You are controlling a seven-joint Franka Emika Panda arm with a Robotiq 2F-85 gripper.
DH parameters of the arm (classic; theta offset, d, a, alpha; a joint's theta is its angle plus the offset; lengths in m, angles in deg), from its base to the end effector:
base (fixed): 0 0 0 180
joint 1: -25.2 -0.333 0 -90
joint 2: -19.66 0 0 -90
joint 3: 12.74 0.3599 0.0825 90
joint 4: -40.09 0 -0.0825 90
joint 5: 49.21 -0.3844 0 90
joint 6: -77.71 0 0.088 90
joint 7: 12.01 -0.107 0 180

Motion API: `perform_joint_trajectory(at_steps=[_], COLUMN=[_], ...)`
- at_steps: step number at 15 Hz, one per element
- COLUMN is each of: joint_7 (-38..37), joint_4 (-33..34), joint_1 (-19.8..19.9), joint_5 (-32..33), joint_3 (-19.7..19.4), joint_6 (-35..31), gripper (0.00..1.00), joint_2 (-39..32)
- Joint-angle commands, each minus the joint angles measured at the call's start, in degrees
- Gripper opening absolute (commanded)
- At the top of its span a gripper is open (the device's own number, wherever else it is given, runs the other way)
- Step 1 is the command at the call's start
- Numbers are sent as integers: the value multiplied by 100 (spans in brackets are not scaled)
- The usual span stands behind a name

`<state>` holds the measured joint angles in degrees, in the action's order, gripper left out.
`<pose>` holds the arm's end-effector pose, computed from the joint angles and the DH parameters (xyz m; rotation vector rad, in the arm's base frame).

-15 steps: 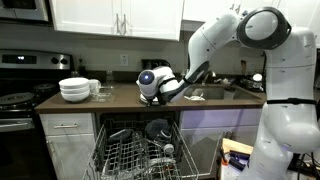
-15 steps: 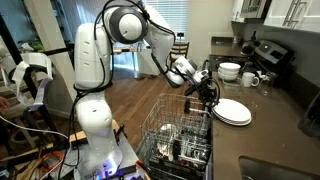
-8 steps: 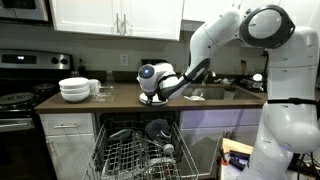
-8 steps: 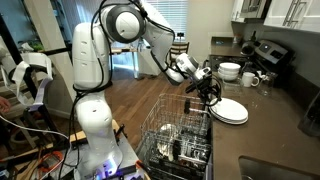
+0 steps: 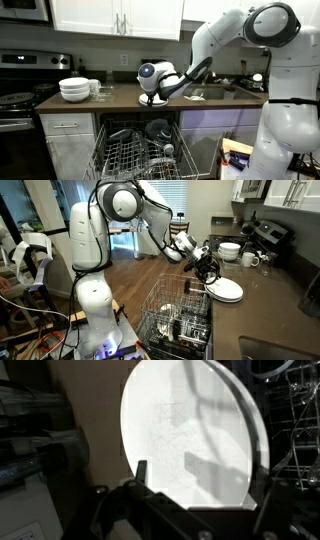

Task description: Pick up the white plate from the dishwasher and position it among the white plates on the counter

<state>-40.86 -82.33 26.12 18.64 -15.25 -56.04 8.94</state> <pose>0.5791 -0.0492 0.3703 2.2843 0.3514 0.2353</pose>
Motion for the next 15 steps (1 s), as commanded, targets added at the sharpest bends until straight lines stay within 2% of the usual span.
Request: perform_joint_trajectory(at_steps=[1,3,4,5,6,7,8,10,11,15], joint_7=[-242,-272,-271,-242,-236,-205,-177,-127,-142,-166], joint_4=[-52,-35,-32,-33,-38,-42,-45,-55,-59,-86], joint_1=[-127,-121,-110,-98,-89,-82,-72,-55,-59,-71], joint_5=[591,810,848,847,845,817,761,681,693,704], joint_3=[-47,-18,-6,7,16,26,35,48,50,83], joint_6=[677,974,1056,1102,1109,1107,1064,974,970,922], gripper=[89,94,92,96,93,96,94,96,100,100], joint_2=[47,-13,-34,-41,-43,-41,-42,-30,-21,37])
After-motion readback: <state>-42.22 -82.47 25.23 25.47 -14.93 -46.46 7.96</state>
